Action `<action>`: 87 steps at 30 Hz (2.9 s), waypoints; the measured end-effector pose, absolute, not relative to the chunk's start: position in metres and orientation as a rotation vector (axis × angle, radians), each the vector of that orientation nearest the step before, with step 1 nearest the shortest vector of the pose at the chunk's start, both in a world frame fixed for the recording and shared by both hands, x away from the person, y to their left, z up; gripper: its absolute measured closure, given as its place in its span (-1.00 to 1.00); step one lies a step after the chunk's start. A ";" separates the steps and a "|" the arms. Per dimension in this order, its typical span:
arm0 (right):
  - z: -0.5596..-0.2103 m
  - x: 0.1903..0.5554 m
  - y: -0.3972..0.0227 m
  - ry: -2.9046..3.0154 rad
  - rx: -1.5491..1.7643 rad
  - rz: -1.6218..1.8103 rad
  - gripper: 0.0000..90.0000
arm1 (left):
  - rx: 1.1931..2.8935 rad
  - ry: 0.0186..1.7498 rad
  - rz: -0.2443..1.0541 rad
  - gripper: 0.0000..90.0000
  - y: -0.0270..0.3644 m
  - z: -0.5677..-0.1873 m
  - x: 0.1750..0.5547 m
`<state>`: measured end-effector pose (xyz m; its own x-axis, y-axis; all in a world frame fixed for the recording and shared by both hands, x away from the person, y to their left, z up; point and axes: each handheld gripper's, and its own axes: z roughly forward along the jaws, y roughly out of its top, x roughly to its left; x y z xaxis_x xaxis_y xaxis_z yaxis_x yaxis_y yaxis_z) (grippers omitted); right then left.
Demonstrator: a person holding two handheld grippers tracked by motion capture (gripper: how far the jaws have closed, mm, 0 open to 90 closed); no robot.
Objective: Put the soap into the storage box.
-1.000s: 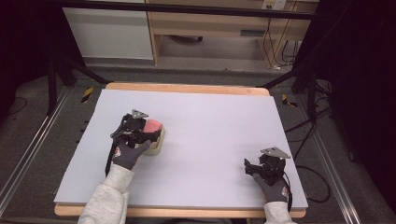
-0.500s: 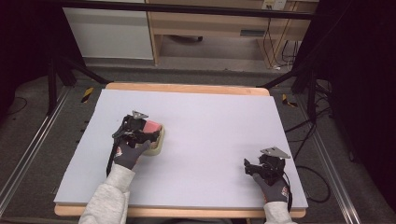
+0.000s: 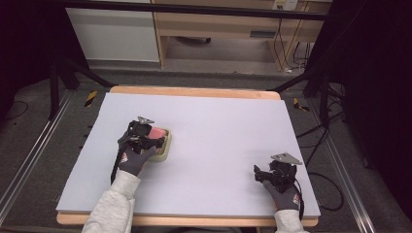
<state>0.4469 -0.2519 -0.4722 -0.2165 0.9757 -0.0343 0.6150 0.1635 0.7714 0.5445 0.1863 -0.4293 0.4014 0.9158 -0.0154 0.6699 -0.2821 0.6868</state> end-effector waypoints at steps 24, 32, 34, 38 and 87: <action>-0.472 0.447 -0.251 1.908 1.512 0.861 -0.81 | 2.059 1.354 0.534 -0.17 0.181 -0.440 0.548; -0.473 0.447 -0.251 1.906 1.511 0.859 -0.81 | 2.057 1.355 0.539 -0.17 0.179 -0.443 0.549; -0.472 0.447 -0.251 1.905 1.511 0.860 -0.81 | 2.062 1.353 0.531 -0.18 0.179 -0.444 0.550; -0.472 0.447 -0.251 1.905 1.510 0.859 -0.81 | 2.070 1.360 0.530 -0.18 0.179 -0.447 0.551; -0.471 0.446 -0.258 1.859 1.531 0.852 -0.85 | 1.971 1.210 0.562 -0.54 0.238 -0.444 0.466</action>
<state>0.4459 -0.2584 -0.4712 -0.1745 0.9840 -0.0367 0.6148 0.1380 0.7765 0.4665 0.2383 -0.4444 0.4582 0.8888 -0.0137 0.5627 -0.2781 0.7785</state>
